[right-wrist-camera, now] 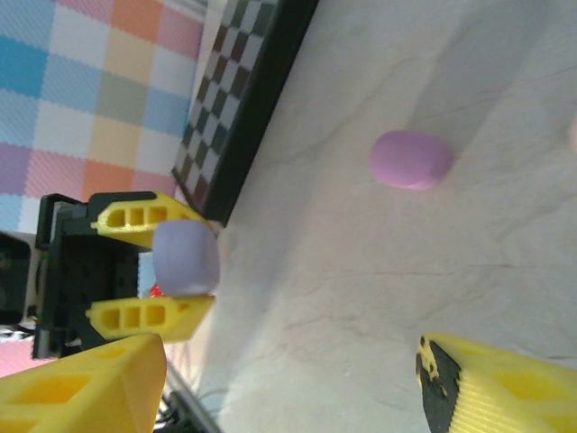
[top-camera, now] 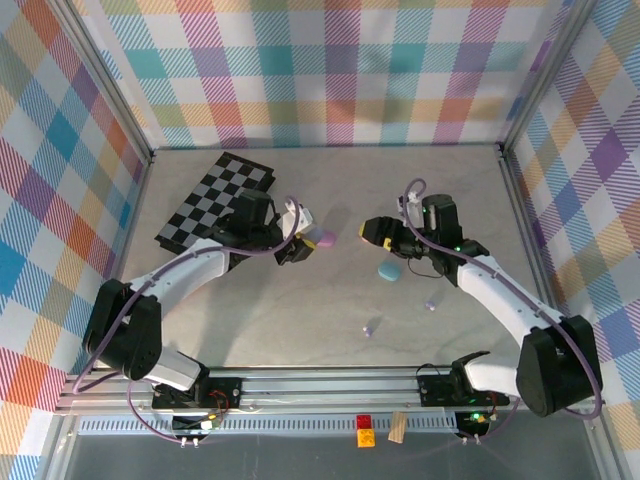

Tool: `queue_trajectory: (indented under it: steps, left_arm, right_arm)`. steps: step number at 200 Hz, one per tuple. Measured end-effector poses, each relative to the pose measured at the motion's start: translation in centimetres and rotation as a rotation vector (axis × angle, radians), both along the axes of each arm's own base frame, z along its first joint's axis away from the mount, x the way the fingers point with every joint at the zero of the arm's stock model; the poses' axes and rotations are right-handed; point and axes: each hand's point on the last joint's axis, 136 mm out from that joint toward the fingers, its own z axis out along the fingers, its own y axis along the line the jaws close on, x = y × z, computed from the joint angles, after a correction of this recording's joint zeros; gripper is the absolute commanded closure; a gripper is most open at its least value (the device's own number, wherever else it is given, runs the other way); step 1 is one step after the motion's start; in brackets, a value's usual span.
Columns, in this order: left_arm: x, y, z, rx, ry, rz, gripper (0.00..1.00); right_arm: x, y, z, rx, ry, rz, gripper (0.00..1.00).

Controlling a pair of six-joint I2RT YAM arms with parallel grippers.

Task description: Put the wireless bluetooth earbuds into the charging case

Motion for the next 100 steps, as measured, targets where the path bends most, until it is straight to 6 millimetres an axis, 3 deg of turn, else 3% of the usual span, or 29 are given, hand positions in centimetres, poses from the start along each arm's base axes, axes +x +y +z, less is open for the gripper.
queue_trajectory:
  steps: [40,100]
  left_arm:
    - [-2.5,-2.1,0.7,-0.025,-0.083,-0.095,0.59]
    - [-3.4,-3.4,1.3,-0.034,-0.128,-0.139,0.59]
  right_arm:
    - [-1.6,2.7,-0.5,0.065,0.075,0.116,0.29]
    - [-2.9,5.7,0.4,0.118,0.086,0.234,0.39]
